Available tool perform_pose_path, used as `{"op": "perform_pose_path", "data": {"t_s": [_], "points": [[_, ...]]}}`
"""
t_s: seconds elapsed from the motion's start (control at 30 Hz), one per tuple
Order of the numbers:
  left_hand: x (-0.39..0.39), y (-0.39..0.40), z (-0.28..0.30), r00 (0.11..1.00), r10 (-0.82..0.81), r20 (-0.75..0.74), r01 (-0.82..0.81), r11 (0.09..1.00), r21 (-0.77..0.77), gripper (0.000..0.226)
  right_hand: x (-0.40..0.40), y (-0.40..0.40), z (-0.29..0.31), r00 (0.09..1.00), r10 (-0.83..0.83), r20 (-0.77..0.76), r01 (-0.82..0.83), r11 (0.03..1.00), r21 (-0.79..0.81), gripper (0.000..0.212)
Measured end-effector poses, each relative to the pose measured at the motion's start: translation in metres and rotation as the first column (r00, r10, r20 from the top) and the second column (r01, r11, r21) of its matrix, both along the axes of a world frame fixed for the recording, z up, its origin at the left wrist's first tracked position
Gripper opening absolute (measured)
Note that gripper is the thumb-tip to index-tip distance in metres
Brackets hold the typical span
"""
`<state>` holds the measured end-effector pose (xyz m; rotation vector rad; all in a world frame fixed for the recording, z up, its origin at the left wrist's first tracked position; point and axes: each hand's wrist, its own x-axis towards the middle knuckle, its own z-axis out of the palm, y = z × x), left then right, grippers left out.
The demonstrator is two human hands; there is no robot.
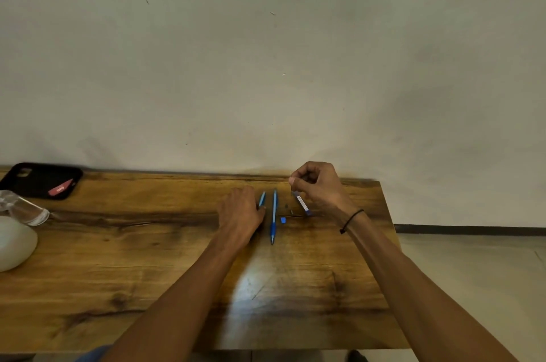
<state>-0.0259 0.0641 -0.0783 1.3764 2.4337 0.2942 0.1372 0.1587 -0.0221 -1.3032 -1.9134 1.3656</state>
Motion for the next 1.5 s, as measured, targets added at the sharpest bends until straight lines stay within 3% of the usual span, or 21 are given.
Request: {"op": "perform_pose_path", "data": {"t_s": [0.13,0.33,0.47,0.7,1.0,1.5], "points": [[-0.003,-0.003,0.004,0.998,-0.026,0.05,0.023,0.999,0.044,0.015,0.0,-0.001,0.007,0.998,-0.008,-0.06,0.006,0.999,-0.033,0.004],[-0.006,-0.004,0.029,0.933,-0.007,0.361,-0.106,0.95,0.294,0.014,-0.006,-0.006,0.021,0.962,-0.092,-0.257,0.061,0.99,-0.123,0.009],[-0.001,-0.005,0.041,0.884,-0.115,0.453,-0.079,0.918,0.388,0.023,-0.013,-0.011,0.034,0.932,-0.107,-0.348,0.074,0.992,-0.106,0.01],[0.002,-0.008,0.048,0.86,-0.233,0.454,-0.044,0.852,0.522,0.022,-0.017,-0.013,0.044,0.935,-0.084,-0.344,0.106,0.993,0.044,0.005],[0.007,-0.008,0.05,0.868,-0.263,0.422,-0.025,0.824,0.566,0.02,-0.022,-0.017,0.05,0.936,-0.007,-0.353,0.08,0.978,0.191,0.006],[0.008,-0.007,0.053,0.863,-0.262,0.432,-0.032,0.825,0.565,0.019,-0.023,-0.018,0.046,0.941,-0.014,-0.339,0.088,0.975,0.203,0.004]]}}
